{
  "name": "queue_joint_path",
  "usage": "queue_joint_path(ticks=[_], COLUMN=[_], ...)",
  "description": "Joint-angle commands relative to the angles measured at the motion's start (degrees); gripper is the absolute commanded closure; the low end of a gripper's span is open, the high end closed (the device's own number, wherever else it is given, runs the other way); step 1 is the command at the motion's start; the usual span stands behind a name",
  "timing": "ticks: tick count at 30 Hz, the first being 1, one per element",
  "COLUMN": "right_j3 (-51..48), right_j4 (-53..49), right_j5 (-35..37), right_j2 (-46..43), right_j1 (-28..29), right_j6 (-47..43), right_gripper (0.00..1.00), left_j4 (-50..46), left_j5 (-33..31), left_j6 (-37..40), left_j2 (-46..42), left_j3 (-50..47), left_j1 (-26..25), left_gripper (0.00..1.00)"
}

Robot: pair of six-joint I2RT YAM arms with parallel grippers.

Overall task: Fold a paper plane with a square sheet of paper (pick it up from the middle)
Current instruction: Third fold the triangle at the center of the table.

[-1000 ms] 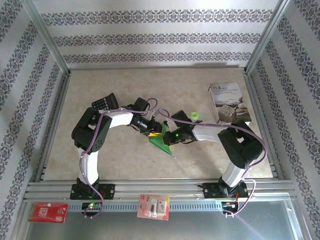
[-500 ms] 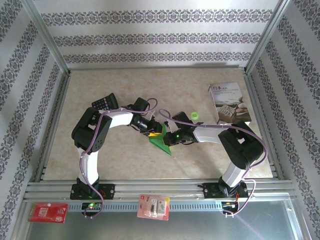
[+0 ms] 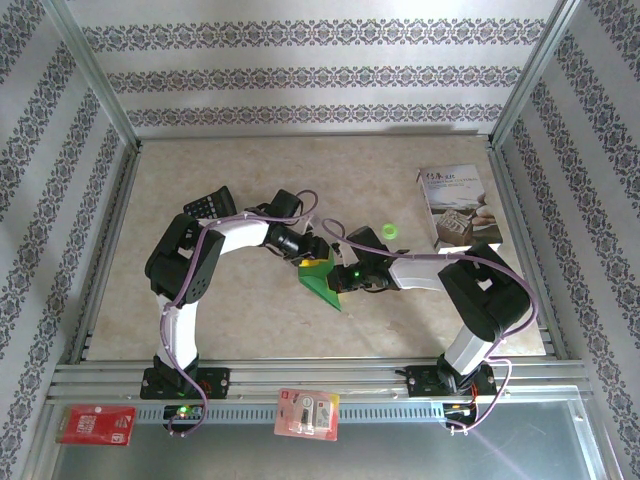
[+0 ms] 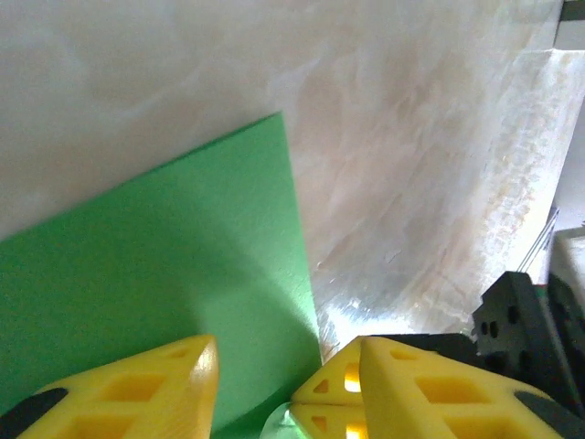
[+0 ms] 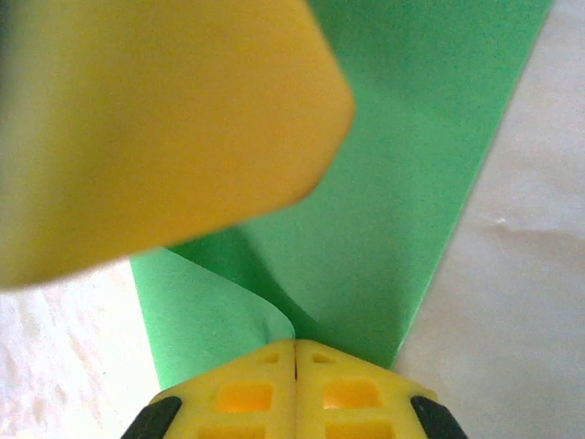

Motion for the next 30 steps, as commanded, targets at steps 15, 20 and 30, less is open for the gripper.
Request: queue_joint_path(ticks=[15, 20, 30], right_j3=[-0.25, -0.02, -1.84], right_j4=[-4.07, -4.06, -2.48], right_j5=[9.16, 9.26, 4.5], right_j2=[2.04, 1.95, -0.06], right_j1=[-0.3, -1.09, -1.75], right_j6=[7.42, 7.65, 5.84], right_gripper=[0.98, 0.99, 0.98], left_j4=[5.26, 7.32, 16.49], left_j5=[-5.05, -5.31, -5.48], left_j6=[-6.66, -8.64, -15.6], left_j2=[-15.6, -19.92, -24.7], left_j3=[-10.4, -15.63, -25.43], left_j1=[4.73, 3.63, -2.17], left_gripper=[0.58, 0.59, 0.62])
